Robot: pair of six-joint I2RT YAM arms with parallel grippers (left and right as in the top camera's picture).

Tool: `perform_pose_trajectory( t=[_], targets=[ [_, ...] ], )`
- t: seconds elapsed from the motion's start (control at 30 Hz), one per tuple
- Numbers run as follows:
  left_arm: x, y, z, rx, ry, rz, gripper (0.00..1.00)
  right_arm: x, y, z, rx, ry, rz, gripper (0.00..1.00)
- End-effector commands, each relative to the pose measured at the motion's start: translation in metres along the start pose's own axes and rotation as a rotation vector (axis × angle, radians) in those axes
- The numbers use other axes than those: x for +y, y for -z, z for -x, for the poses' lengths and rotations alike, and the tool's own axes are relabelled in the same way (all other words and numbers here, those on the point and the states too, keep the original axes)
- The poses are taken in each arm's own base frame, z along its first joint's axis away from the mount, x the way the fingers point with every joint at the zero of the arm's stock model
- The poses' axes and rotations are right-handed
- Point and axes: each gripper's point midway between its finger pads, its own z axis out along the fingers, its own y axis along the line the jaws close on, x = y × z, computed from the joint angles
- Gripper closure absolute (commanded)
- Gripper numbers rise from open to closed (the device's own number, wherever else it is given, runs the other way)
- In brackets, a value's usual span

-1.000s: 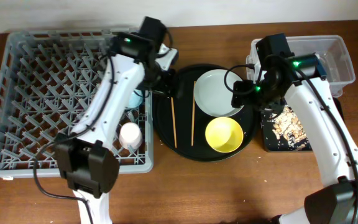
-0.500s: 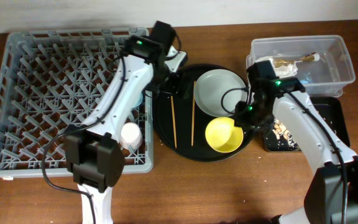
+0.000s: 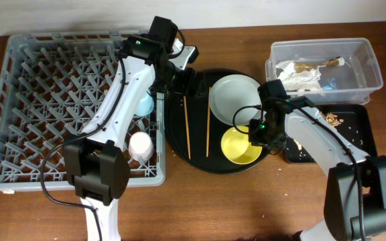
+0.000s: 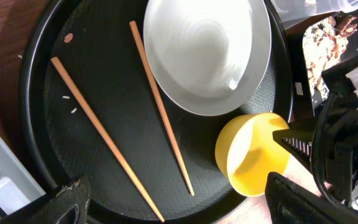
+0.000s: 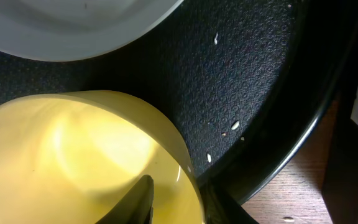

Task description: Sort waste into correct bins and load items into the dishwasher rack

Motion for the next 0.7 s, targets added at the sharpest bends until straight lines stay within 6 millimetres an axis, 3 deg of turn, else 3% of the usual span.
perform_pose_trajectory(
  t=[0.0,0.07,0.2,0.27,0.37,0.43,0.47,0.67],
  targets=[
    [0.001,-0.001,0.000,0.001,0.006,-0.014,0.11,0.006,-0.003,-0.003,0.011,0.035,0.021,0.73],
    [0.001,-0.001,0.000,0.001,0.006,-0.014,0.11,0.031,0.000,-0.006,0.034,0.100,0.168,0.75],
    [-0.004,-0.001,-0.001,0.007,0.007,-0.040,0.11,0.055,0.008,-0.007,0.043,0.144,0.302,0.75],
    [-0.008,-0.003,-0.007,0.029,0.006,-0.042,0.11,0.054,0.023,0.005,0.008,0.134,0.309,0.75],
    [-0.023,-0.009,-0.019,0.080,-0.009,-0.045,0.11,0.042,0.068,0.036,-0.094,0.086,0.324,0.70],
    [-0.031,-0.015,-0.025,0.107,-0.023,-0.043,0.11,0.032,0.087,0.048,-0.135,0.054,0.322,0.69],
    [-0.033,-0.020,-0.030,0.125,-0.035,-0.020,0.16,0.024,0.095,0.055,-0.155,0.032,0.317,0.69],
    [-0.046,-0.058,-0.066,0.261,-0.061,-0.004,0.21,-0.017,0.093,0.059,-0.160,-0.058,0.217,0.65]
  ],
)
